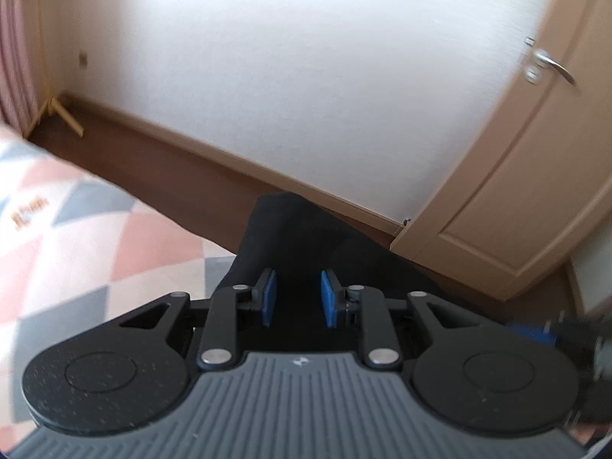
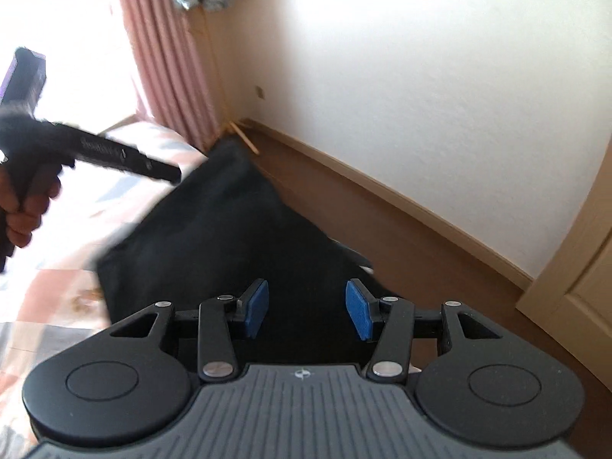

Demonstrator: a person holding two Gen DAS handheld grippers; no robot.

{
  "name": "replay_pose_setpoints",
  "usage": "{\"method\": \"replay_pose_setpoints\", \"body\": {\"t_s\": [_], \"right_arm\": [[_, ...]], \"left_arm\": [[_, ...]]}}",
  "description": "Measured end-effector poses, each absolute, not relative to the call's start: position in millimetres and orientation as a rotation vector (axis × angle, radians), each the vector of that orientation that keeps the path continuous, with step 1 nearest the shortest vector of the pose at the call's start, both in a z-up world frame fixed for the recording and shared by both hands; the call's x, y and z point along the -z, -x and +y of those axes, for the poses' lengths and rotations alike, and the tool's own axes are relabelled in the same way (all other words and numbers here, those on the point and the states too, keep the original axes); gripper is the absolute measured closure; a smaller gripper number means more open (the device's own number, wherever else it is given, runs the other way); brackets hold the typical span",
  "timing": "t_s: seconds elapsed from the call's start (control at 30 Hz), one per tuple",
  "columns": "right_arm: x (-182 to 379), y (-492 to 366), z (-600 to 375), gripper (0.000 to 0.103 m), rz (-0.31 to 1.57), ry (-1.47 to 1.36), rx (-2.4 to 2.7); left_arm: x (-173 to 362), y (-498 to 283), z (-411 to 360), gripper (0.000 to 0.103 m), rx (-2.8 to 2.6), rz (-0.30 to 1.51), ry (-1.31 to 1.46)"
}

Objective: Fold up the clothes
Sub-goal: 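Lower the trousers with both grippers onto the striped clothes stack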

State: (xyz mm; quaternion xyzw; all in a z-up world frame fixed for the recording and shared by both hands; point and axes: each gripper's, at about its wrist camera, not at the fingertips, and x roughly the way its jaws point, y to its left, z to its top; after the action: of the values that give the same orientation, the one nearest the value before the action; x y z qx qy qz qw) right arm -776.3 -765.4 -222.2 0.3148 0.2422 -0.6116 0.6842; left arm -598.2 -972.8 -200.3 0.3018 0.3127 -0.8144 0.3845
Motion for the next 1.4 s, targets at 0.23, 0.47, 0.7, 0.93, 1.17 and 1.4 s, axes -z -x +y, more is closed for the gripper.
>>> {"method": "replay_pose_setpoints", "body": {"t_s": [0.23,0.47,0.7,0.93,1.17,1.4], "right_arm": [[246,785,-788,0.050,0.566,-0.731,1.396],[232,782,-792,0.048,0.598,-0.743,1.357],[218,767,-765,0.049,0.535,-0.705,1.357],[221,744,-757,0.046,0.642,-0.700,1.348],[237,729,-741,0.028,0.768,-0.732,1.327],[226,717,-738,0.027,0.748,-0.720,1.359]], "left_arm": [[246,620,-999,0.083,2.019,0.807,-0.790],[221,597,-983,0.084,2.018,0.780,-0.772],[217,561,-930,0.082,1.949,0.732,-0.820],[215,548,-894,0.075,1.880,0.781,-0.811],[221,565,-873,0.065,1.822,0.719,-0.985],[186,562,-847,0.063,1.842,0.681,-0.936]]}}
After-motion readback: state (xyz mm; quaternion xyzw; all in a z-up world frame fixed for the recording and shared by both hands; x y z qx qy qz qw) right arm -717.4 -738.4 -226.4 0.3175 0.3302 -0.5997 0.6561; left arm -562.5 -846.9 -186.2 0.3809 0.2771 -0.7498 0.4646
